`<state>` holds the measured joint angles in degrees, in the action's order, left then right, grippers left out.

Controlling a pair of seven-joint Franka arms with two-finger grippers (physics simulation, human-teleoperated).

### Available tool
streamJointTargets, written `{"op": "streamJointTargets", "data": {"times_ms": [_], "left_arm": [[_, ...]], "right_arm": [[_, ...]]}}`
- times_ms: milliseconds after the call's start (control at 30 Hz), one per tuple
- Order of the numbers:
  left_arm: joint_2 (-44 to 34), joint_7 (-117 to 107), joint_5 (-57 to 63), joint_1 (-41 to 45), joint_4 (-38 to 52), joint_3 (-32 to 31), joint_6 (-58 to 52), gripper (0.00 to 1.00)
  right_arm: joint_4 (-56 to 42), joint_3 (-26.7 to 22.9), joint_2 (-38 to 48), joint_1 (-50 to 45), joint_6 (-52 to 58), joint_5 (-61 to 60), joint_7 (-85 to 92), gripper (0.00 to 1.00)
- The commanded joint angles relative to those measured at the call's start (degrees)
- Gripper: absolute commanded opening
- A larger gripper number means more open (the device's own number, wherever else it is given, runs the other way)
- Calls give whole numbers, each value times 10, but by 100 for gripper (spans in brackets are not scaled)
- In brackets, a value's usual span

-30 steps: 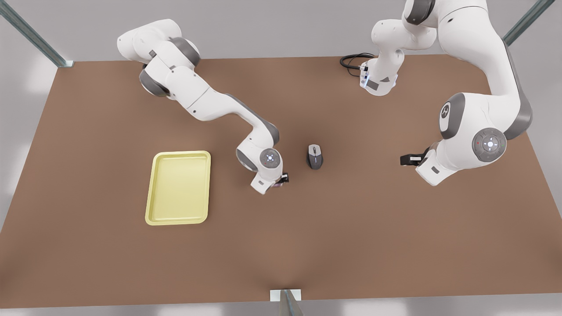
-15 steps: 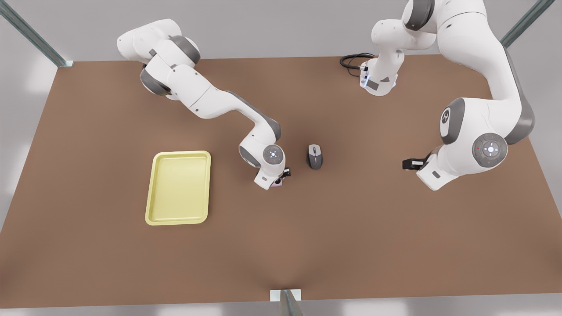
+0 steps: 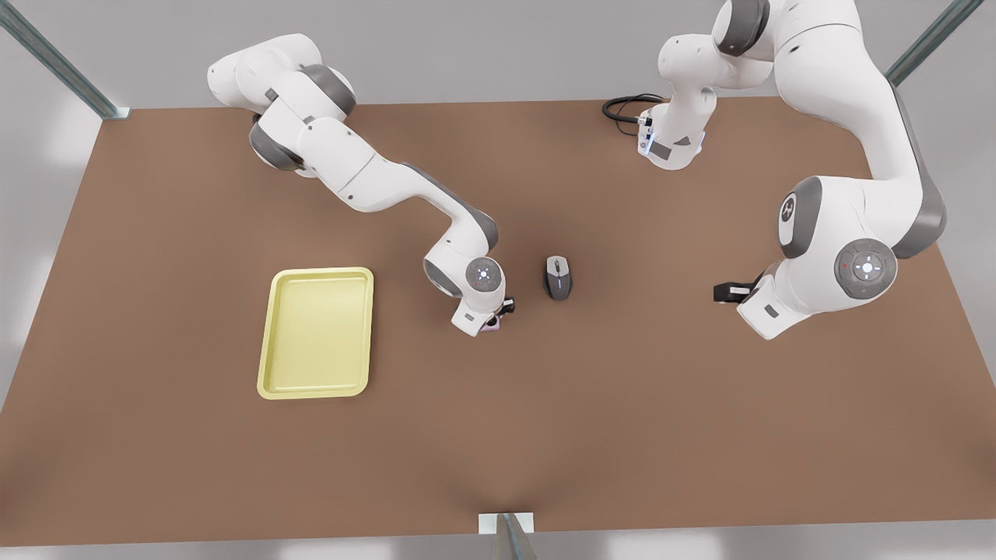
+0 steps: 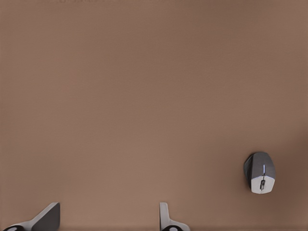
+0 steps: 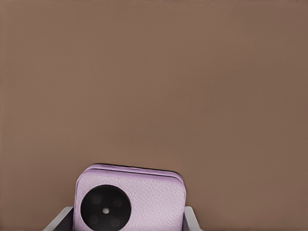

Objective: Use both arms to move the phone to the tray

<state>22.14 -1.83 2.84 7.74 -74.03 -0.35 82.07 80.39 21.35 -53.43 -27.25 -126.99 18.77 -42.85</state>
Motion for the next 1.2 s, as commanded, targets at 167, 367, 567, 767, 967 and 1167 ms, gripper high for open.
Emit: {"op": "streamJointTargets", "data": {"times_ms": [167, 367, 567, 767, 967, 1167], "left_arm": [[1, 9, 0, 0, 0, 0, 1, 100], [2, 9, 1, 0, 0, 0, 2, 100], [3, 9, 0, 0, 0, 0, 1, 100], [2, 9, 0, 0, 0, 0, 1, 100], [2, 9, 0, 0, 0, 0, 1, 100], [-6, 7, -2, 0, 2, -15, 1, 100]], "right_arm": [[0, 0, -2, 0, -6, 0, 5, 92], [11, 0, -4, 0, -26, 0, 5, 84], [6, 0, 2, 4, -23, 0, 4, 75], [-16, -3, 40, 57, 0, 4, 25, 75], [131, -2, 149, 192, 15, 4, 157, 76], [347, 15, 289, 369, -39, 0, 343, 76]]}}
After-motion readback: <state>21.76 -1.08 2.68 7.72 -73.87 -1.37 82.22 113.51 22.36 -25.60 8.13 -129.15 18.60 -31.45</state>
